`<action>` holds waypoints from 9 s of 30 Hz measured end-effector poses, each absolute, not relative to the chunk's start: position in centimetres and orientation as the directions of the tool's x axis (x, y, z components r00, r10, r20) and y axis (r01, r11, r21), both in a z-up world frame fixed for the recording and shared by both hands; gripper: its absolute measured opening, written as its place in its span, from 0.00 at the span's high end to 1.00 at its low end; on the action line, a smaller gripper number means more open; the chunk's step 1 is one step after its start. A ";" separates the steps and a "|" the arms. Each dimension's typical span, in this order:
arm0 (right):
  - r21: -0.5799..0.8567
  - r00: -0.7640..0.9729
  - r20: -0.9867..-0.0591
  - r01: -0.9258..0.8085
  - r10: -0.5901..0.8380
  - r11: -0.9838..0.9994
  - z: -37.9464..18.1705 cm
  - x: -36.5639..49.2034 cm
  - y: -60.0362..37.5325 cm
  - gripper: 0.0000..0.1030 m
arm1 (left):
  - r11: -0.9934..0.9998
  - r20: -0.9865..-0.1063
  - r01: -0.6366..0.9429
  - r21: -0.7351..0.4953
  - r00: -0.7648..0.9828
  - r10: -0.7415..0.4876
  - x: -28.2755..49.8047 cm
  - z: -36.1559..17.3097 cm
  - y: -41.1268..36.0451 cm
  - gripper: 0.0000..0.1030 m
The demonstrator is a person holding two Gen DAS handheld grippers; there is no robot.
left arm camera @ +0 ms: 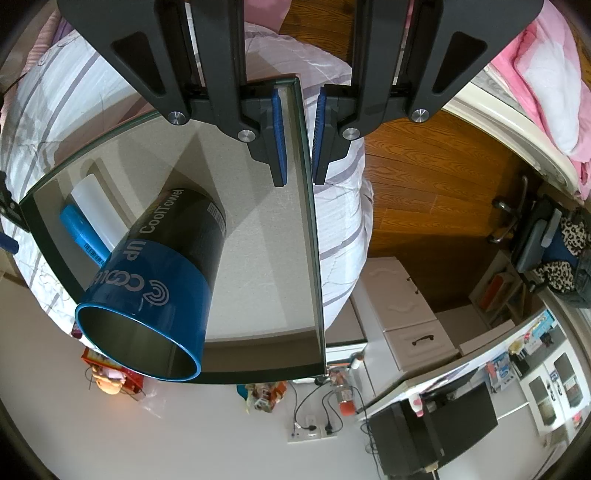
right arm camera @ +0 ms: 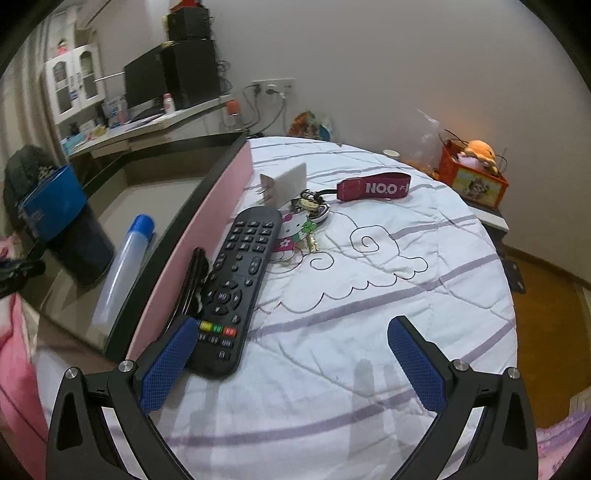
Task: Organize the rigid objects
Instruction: 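Withdraw the right gripper and move it toward the black remote, then close the right gripper on the black TV remote, then lift the remote and carry it over the tray, then lower the remote into the tray and open the right gripper, then withdraw the right gripper from the tray toward the keys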
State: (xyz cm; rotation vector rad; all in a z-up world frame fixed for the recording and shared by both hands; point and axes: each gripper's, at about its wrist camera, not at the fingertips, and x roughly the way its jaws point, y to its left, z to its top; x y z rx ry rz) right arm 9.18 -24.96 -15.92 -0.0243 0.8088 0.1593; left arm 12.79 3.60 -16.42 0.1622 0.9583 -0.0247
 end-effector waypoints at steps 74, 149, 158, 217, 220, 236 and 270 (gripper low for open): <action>0.044 0.540 -0.791 -0.417 0.287 0.908 -18.6 13.5 -22.3 0.06 | 0.989 -0.819 0.085 0.120 0.572 0.050 13.7 -16.7 3.6 0.88; 0.014 0.649 -0.758 -0.086 0.066 0.996 -16.7 11.4 -23.9 0.56 | 0.989 -0.820 0.084 0.123 0.570 0.053 13.8 -16.7 3.7 0.87; 0.017 0.622 -0.783 0.009 0.008 1.000 -17.4 10.2 -25.8 0.56 | 0.989 -0.819 0.085 0.122 0.571 0.052 13.7 -16.7 3.7 0.86; -0.022 0.620 -0.762 -0.313 0.187 0.949 -12.1 17.9 -12.1 0.57 | 0.991 -0.818 0.100 0.085 0.575 0.013 14.7 -16.7 3.3 0.85; -0.054 0.595 -0.791 -0.295 0.139 0.954 -13.1 19.0 -12.0 0.57 | 0.991 -0.817 0.101 0.090 0.577 0.016 14.6 -16.7 3.3 0.85; 0.054 0.534 -0.809 -0.350 0.247 0.935 -14.2 19.1 -11.6 0.56 | 0.990 -0.816 0.100 0.095 0.577 0.020 14.4 -16.8 3.3 0.85; -0.072 0.789 -0.614 -0.074 0.014 0.995 -7.8 11.1 -21.0 0.00 | 0.990 -0.821 0.085 0.115 0.569 0.046 14.1 -17.1 3.4 0.85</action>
